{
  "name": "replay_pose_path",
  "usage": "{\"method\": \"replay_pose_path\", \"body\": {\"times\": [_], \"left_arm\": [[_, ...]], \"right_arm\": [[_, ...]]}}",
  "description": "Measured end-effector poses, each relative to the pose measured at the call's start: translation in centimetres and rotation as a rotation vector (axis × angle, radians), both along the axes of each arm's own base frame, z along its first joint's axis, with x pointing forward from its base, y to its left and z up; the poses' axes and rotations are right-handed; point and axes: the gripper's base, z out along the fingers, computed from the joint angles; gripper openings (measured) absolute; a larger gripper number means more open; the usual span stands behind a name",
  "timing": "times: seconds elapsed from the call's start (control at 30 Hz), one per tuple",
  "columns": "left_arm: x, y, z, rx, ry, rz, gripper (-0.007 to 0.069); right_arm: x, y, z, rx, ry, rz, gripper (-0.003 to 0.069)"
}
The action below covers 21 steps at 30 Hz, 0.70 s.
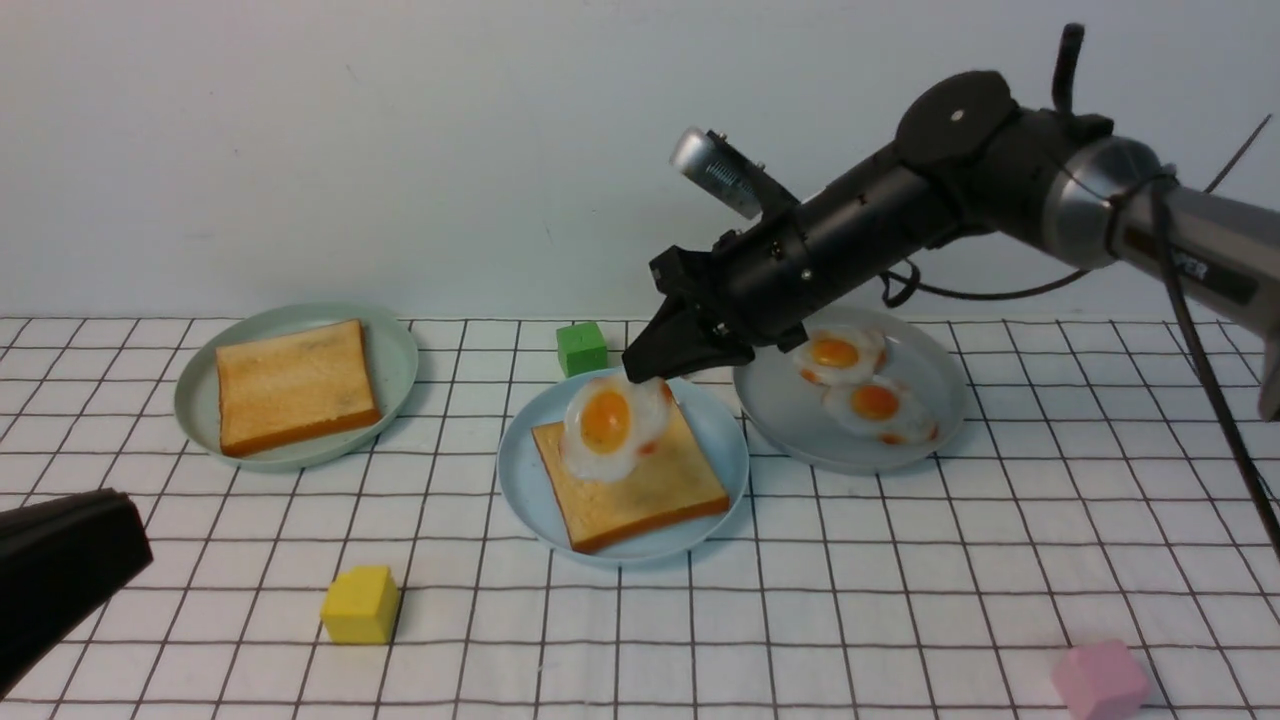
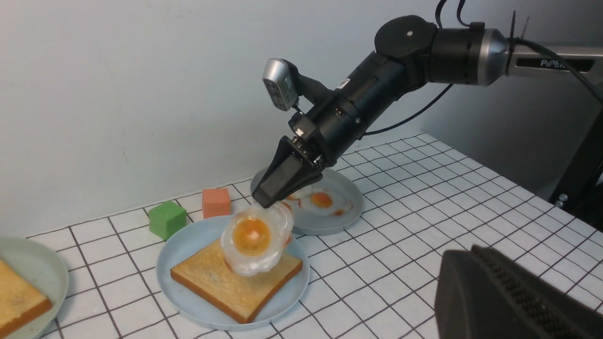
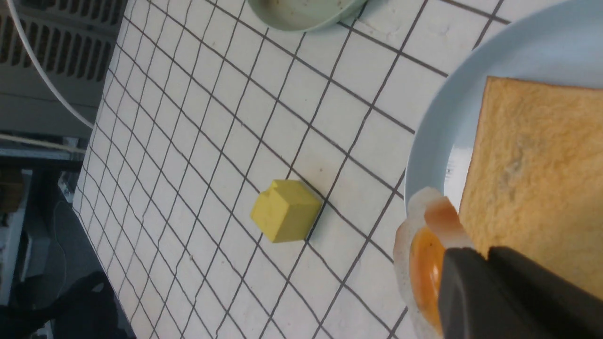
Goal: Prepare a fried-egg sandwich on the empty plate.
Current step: Use the right arm to place the fried egg on the slice of bread in the middle
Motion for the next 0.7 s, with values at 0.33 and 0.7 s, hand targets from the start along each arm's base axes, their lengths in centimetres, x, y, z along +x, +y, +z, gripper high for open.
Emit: {"method": "replay_pose_path", "body": {"times": [0.33, 0.7], "left_arm": [[0.0, 0.0, -0.1, 0.011, 0.009, -0.001, -0.001], [0.0, 0.0, -0.6, 0.017, 0.07, -0.002, -0.001]], "right_arm": [[1.5, 0.3, -3.2, 0.014, 0.053, -0.105, 0.0047], [1.7, -0.7, -4.3, -0.133, 0.078, -0.169, 0.0374]]}}
